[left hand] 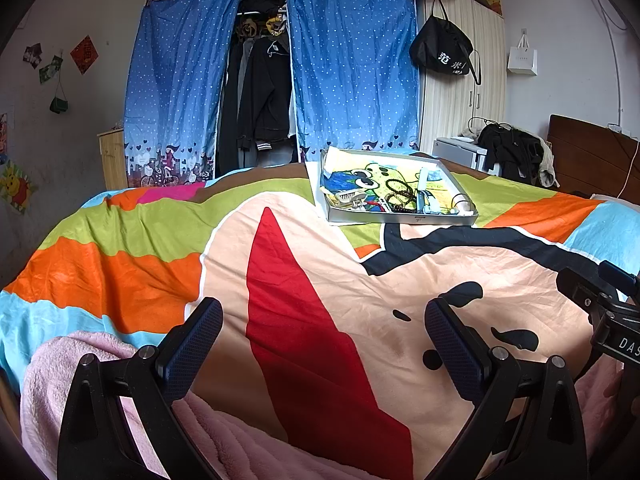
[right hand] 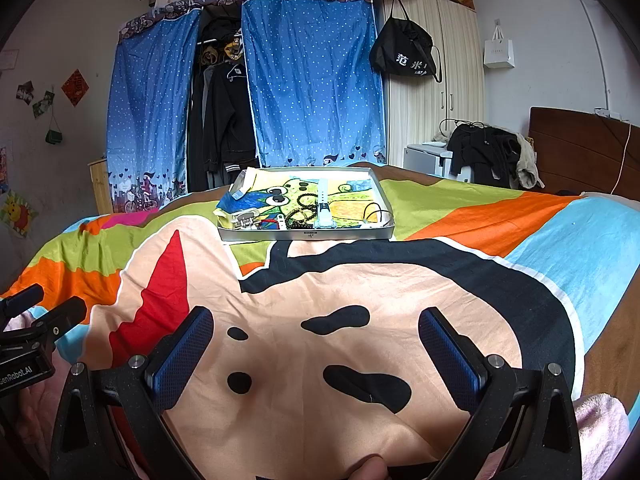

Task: Organize jewelry

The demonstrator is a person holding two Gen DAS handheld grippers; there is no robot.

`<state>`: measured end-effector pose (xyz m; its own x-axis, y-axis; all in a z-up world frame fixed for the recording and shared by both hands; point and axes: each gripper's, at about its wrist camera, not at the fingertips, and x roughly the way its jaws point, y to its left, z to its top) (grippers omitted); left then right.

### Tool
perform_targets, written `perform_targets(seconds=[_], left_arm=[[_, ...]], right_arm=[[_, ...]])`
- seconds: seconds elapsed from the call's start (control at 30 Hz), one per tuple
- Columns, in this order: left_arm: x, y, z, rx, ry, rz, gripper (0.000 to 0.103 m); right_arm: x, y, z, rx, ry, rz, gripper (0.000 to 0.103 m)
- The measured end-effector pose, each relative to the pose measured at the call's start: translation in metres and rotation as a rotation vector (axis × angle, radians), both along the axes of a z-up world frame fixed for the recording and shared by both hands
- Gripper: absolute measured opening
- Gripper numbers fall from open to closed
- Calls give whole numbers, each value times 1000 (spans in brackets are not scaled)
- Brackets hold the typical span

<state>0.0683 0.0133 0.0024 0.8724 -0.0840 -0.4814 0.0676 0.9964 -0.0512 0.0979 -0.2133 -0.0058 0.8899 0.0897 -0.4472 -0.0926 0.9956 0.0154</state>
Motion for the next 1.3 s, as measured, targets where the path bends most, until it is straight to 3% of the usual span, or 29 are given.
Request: perform_targets(seconds=[1.3], left_arm=[[0,1,1,4,-3,-4,99]], right_arm=[[0,1,1,-2,2,0,103]])
